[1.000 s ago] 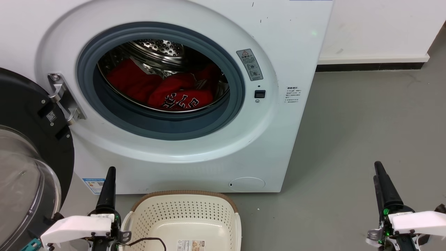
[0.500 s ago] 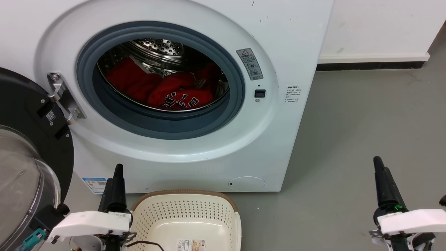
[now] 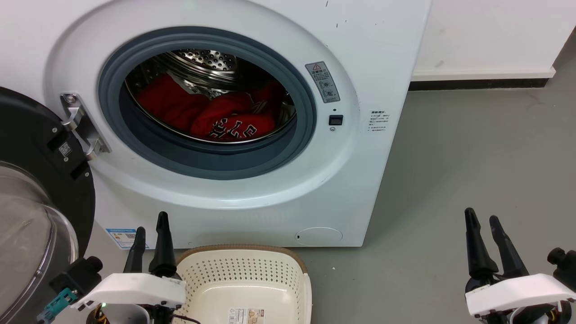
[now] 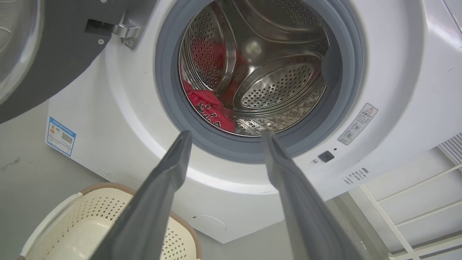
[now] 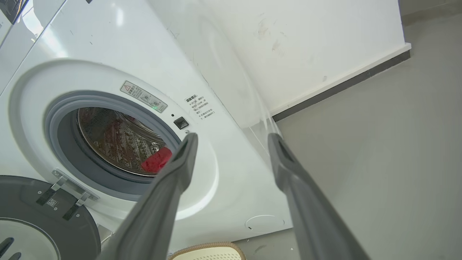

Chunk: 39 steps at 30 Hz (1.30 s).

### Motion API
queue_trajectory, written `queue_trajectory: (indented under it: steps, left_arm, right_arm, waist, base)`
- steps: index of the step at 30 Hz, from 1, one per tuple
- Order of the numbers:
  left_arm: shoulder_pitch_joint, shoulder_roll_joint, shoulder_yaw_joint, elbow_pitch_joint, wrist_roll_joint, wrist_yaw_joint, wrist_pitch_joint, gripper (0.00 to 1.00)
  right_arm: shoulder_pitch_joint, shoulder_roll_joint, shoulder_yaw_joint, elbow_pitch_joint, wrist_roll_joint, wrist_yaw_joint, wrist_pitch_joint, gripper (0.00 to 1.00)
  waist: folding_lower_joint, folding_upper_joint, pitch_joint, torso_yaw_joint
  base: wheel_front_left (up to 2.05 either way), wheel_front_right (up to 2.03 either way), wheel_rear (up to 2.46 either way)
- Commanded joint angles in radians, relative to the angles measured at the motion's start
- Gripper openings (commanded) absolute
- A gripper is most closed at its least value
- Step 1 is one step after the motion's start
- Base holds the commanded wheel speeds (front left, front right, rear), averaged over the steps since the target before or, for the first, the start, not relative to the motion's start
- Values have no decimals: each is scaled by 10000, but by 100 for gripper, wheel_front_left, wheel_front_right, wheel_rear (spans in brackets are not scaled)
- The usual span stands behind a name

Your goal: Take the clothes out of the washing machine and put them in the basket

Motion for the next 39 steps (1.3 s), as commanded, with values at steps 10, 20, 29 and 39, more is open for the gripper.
queue_trajectory:
  steps: [10,20,29,39]
  left_arm:
    - [81,148,-303,-428,1588,227,-372,100]
    - [204,189,-457,-644,2670,407,-648,100]
    - [336,213,-548,-834,3596,488,-868,100]
    - [481,205,-592,-949,4522,533,-1111,100]
  right_arm:
    - [190,-45,97,-408,-1755,0,-375,100]
    - [364,-45,85,-790,-2804,-1,-650,100]
    - [542,-46,112,-1041,-3540,-1,-876,100]
    - [721,-46,214,-1235,-4303,-1,-1112,100]
  waist:
    - [0,-1,35,1]
    - [0,-1,58,10]
    - [0,-1,68,14]
    - [0,-1,94,12]
  base:
    - [0,0,0]
    - [0,0,0]
    - [0,0,0]
    - [0,0,0]
